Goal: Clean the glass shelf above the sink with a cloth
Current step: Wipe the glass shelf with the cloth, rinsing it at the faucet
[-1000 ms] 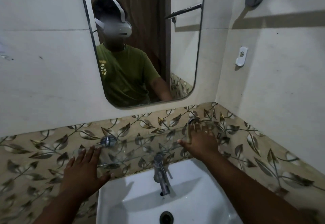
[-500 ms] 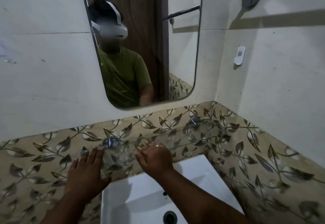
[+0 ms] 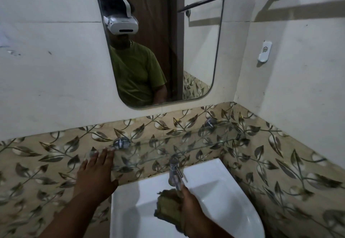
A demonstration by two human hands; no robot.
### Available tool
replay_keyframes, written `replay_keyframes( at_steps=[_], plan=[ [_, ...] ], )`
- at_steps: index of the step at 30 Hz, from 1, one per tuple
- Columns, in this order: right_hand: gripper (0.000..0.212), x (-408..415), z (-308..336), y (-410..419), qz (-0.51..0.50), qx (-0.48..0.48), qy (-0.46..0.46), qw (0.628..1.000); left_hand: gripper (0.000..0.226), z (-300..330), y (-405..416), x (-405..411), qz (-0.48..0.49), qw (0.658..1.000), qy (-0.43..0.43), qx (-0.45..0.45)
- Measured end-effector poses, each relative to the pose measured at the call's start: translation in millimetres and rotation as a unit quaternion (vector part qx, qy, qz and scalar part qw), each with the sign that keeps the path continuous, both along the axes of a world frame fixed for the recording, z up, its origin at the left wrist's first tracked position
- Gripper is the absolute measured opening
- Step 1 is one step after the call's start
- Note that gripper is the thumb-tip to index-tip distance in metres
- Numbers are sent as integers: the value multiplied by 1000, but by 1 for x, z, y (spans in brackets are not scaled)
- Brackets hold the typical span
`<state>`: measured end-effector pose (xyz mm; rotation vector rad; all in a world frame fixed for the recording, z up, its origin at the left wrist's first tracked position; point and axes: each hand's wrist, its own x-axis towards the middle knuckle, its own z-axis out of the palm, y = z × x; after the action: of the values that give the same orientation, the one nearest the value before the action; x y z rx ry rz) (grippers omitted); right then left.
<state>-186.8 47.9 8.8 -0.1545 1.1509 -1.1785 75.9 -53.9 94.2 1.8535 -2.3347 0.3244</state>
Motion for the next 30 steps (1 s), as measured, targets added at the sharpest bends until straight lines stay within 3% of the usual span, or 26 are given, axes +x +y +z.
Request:
replay_keyframes(
  at_steps=[5, 10, 22, 30],
  plan=[
    [84, -41, -14, 21, -124, 49, -191, 972, 110, 1, 0, -1, 3, 1000, 1, 3],
    [76, -68, -1, 24, -186, 6, -256, 949, 111, 3, 1, -3, 10, 1000, 1, 2],
    [66, -159, 86, -51, -300, -145, -191, 923, 110, 4, 4, -5, 11, 1000, -8, 0],
    [71, -178, 81, -34, -327, -164, -190, 911, 109, 5, 4, -6, 12, 1000, 1, 0]
  ],
)
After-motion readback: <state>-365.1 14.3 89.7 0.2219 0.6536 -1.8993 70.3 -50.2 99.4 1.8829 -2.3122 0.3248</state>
